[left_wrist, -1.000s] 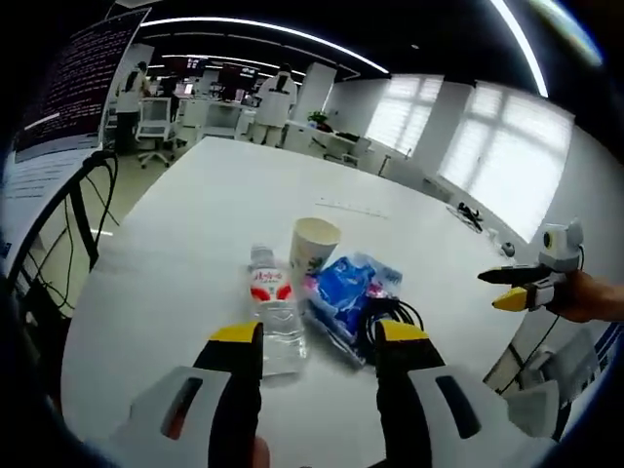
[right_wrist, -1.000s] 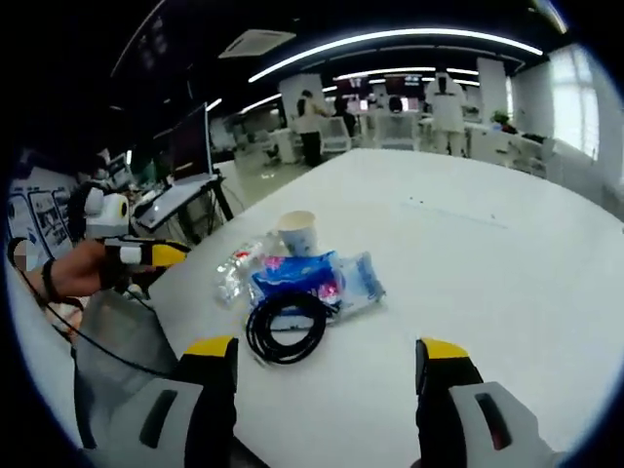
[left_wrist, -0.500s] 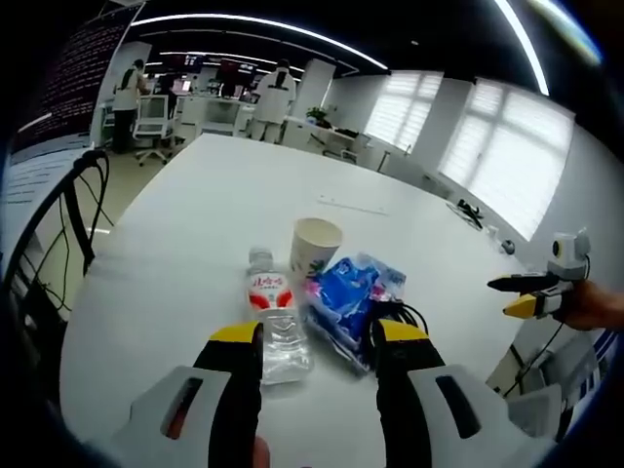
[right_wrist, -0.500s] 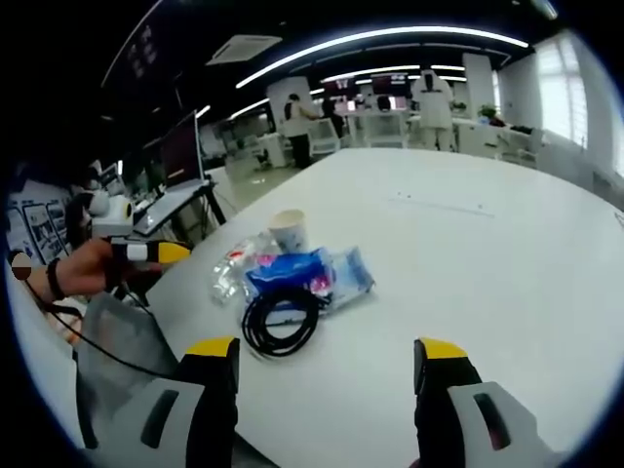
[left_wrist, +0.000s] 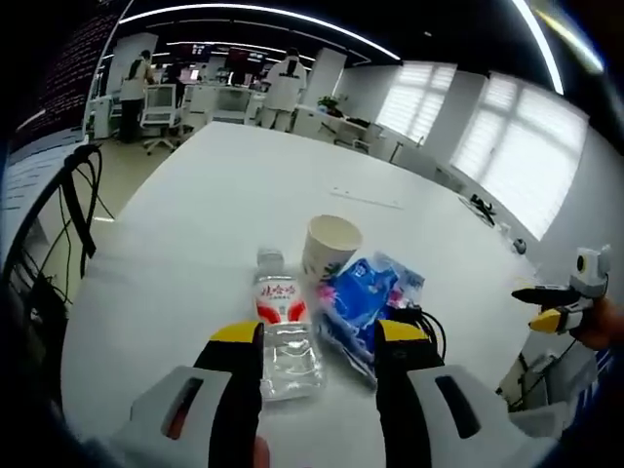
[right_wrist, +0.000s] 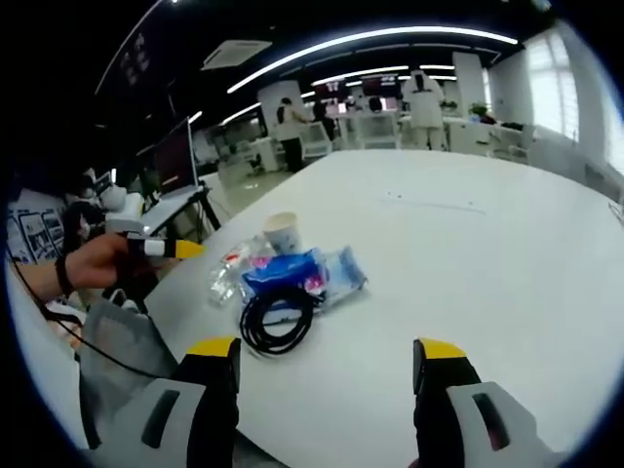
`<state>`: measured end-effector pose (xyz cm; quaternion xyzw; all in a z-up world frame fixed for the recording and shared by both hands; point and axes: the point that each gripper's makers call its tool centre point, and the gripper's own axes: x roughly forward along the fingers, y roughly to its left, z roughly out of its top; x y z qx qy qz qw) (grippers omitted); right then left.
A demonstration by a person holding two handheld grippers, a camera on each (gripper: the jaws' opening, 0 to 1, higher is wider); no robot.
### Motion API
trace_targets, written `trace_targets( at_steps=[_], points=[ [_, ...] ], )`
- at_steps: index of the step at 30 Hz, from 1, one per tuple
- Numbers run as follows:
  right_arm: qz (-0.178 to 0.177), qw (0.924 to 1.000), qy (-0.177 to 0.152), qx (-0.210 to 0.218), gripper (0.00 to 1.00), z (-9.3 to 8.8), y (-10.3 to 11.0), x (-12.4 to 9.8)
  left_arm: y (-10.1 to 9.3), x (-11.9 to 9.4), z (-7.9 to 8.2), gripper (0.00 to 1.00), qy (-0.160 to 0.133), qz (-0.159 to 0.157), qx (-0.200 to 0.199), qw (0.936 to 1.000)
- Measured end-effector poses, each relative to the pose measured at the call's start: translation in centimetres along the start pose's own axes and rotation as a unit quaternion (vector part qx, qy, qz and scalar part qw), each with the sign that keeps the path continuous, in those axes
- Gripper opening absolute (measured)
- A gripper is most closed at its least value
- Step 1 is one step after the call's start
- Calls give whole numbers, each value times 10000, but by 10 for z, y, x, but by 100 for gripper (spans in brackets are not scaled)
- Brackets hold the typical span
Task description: Arrange the tabletop items into an orderly group along one side of the table until the central work area is clear of visible clutter.
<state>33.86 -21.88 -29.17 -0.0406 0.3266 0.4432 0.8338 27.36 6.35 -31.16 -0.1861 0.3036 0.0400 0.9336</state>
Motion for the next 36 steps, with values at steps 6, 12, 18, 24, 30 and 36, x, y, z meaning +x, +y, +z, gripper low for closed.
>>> trace_targets(
  at_steps=[6,12,18,24,30,36],
  points=[
    [-70,9999,-7,106,73,-3,-5,-4,12,16,3,45,179,95,-57,9998],
    [-128,9998,-31,160,73,-3,-9,-6,16,25,5,44,281,164,-142,9994],
    [-141,9997,-33,176,73,-2,-9,-7,22,38,5,44,429,258,-106,9987],
    [-167,9996,-19,215,73,-3,-10,-10,31,52,1,44,664,330,-315,9968],
    [-182,9995,26,266,72,-8,-9,-13,36,65,-1,43,844,427,-599,9937],
    [-189,9993,75,324,72,-13,-9,-13,39,78,3,43,948,473,-538,9929]
  ],
)
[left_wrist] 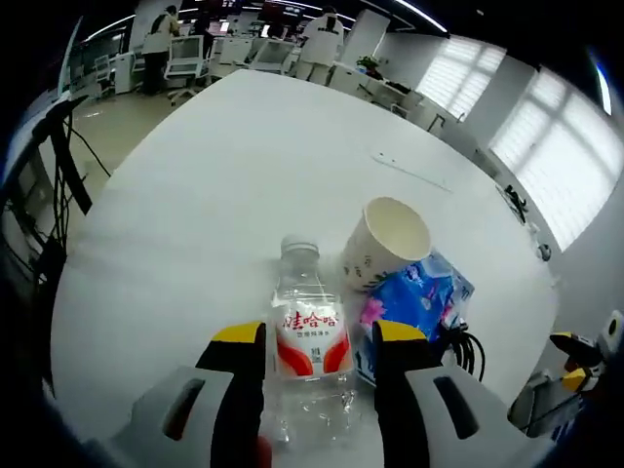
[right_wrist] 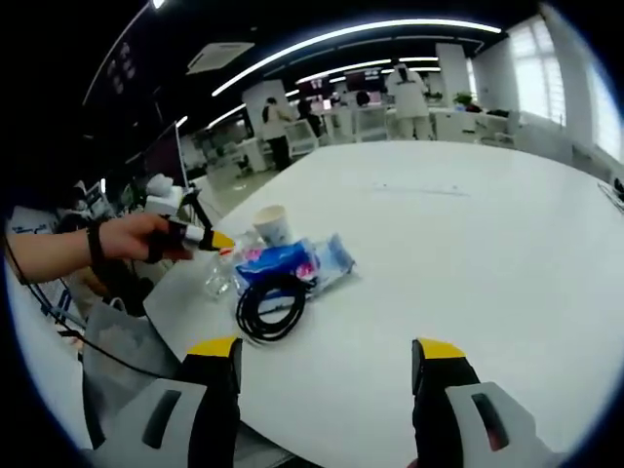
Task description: Arrange the tabletop items into an orderly group along one side of the table until the central work area is clear of visible clutter.
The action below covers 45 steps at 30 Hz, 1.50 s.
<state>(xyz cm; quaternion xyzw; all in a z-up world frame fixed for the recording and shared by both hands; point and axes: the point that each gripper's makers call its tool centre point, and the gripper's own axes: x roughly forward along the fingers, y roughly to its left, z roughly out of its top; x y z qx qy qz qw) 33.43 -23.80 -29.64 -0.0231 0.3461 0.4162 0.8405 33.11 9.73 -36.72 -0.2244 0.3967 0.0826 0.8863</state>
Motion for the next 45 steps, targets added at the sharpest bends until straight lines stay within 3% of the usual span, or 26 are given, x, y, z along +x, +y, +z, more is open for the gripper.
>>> trace_targets(
  at_steps=[6,18,26,45],
  points=[
    [-9,10000,15,32,72,-2,0,0,3,12,3,42,104,28,14,9999],
    [-48,9999,61,64,72,-5,-1,-4,5,29,-10,42,291,139,282,9991],
    [-44,9999,64,72,71,-5,-1,-2,7,22,-11,38,262,131,661,9974],
    [203,9998,58,-53,71,3,16,14,25,-9,-39,38,377,91,688,9969]
  ],
)
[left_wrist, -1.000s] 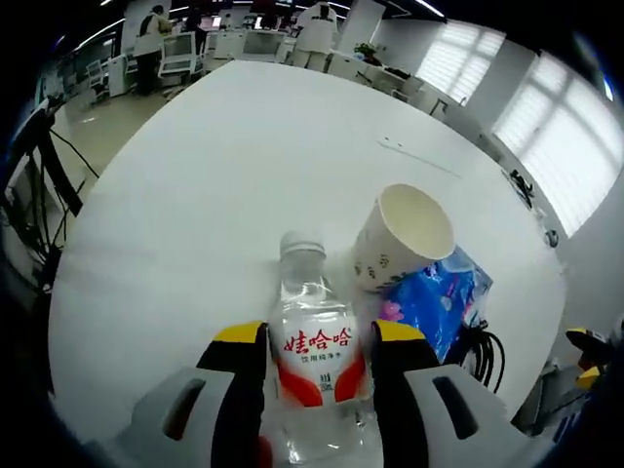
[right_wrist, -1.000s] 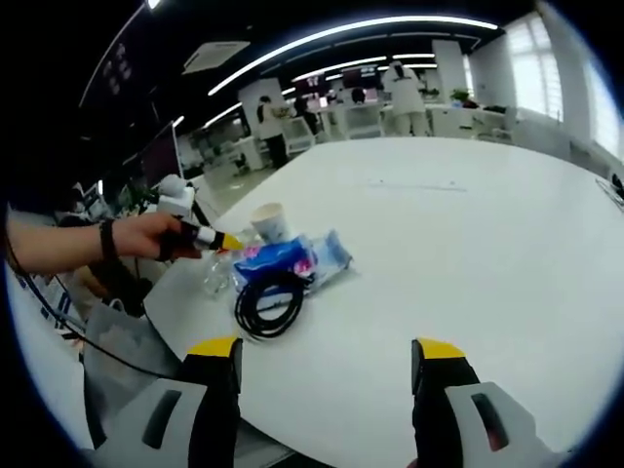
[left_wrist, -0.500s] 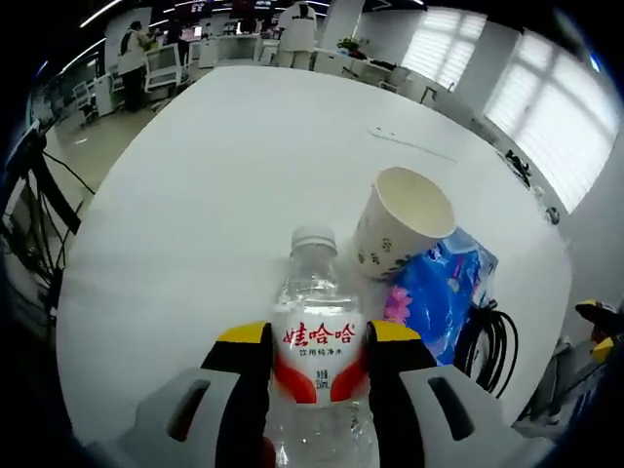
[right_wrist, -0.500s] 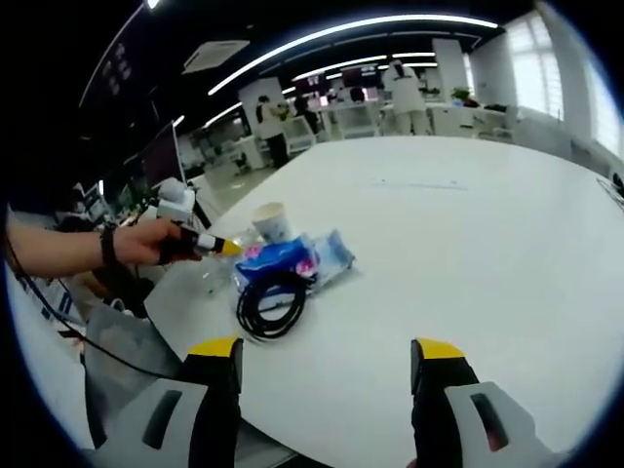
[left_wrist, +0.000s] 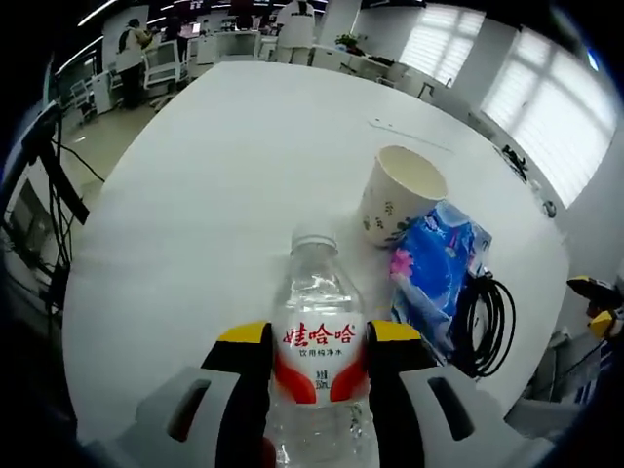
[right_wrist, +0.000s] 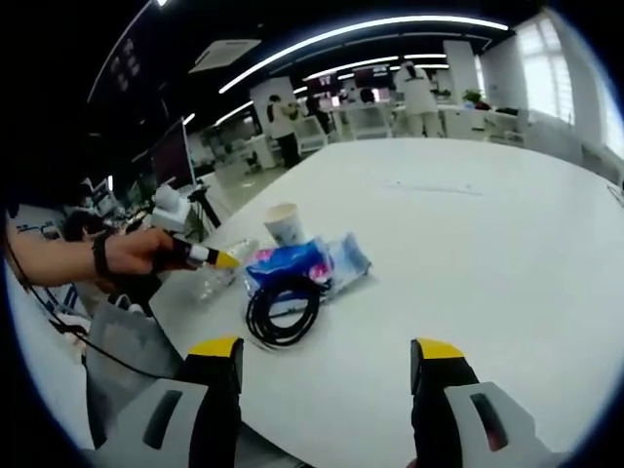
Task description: Arrange the tabletop items into an orderly group along one side of the table until the central work area is clear of visible clutter.
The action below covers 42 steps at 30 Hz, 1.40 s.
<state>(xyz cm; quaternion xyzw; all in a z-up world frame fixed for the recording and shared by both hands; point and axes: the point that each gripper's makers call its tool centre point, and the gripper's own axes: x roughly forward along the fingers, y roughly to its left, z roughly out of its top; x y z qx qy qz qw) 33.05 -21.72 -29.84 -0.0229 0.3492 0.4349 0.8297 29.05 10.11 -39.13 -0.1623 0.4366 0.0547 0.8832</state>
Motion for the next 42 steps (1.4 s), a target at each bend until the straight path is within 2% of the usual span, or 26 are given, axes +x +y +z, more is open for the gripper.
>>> trace_targets(
  at_steps=[12,19,27,35,39,42],
  points=[
    [129,9999,15,-25,71,0,9,7,-3,-24,-32,38,103,-34,-4,9999],
    [206,9998,20,-75,71,0,14,11,-2,-33,-45,39,143,-4,43,9999],
    [241,9996,0,-137,71,3,19,11,-2,-34,-47,41,229,6,42,9997],
    [218,9997,-53,-126,71,3,19,5,-4,-21,-54,49,432,130,175,9988],
    [224,9997,-2,-136,71,-1,18,5,2,-16,-53,44,387,276,233,9986],
    [230,9997,8,-110,71,-5,18,3,3,-18,-49,42,249,249,65,9994]
  ],
)
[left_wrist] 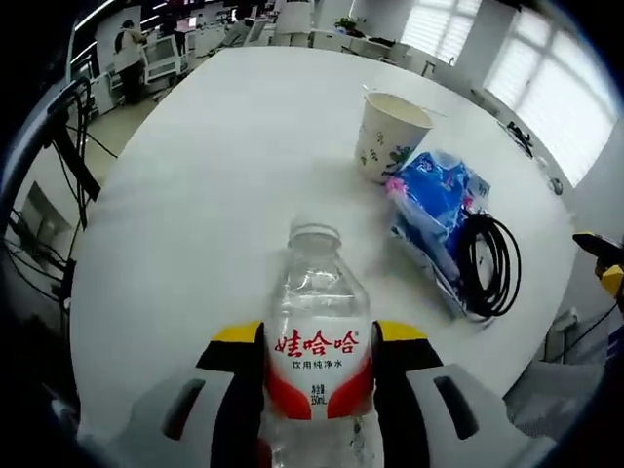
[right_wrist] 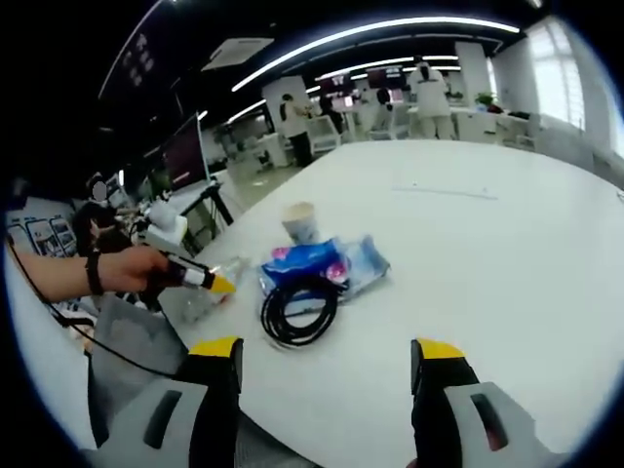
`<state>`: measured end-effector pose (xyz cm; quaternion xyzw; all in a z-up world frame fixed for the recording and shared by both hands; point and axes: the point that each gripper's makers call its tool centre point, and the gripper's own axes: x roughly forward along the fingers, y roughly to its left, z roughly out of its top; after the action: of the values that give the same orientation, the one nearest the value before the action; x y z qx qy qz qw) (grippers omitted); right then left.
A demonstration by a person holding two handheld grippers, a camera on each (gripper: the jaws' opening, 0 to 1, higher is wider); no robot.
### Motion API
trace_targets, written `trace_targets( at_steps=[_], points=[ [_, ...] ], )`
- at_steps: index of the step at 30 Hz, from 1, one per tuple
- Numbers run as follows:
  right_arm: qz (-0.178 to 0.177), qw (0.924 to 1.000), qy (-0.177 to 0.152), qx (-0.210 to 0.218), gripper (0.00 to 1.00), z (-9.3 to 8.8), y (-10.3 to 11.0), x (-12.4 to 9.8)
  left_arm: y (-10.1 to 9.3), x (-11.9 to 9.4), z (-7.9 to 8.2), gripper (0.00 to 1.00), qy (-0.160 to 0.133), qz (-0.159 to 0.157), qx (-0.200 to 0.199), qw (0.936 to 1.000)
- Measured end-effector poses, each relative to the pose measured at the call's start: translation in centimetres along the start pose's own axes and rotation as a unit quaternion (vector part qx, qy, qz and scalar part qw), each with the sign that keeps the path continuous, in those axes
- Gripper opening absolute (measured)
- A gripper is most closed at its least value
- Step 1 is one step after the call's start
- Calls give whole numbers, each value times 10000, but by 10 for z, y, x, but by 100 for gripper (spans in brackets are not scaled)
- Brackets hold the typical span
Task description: Arrange the tabletop items into an orderly group along one side of the table until the central work area is clear of visible clutter.
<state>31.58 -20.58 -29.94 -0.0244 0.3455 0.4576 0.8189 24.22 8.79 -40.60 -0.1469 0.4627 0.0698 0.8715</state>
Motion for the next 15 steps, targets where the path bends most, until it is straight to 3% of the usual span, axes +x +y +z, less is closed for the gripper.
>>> trace_targets(
  at_steps=[7,15],
  points=[
    [42,9999,86,-48,71,0,3,1,2,-14,7,41,-337,89,-107,9993],
    [232,9992,184,-251,71,5,16,12,-1,-30,20,41,-723,-43,-241,9971]
  ],
)
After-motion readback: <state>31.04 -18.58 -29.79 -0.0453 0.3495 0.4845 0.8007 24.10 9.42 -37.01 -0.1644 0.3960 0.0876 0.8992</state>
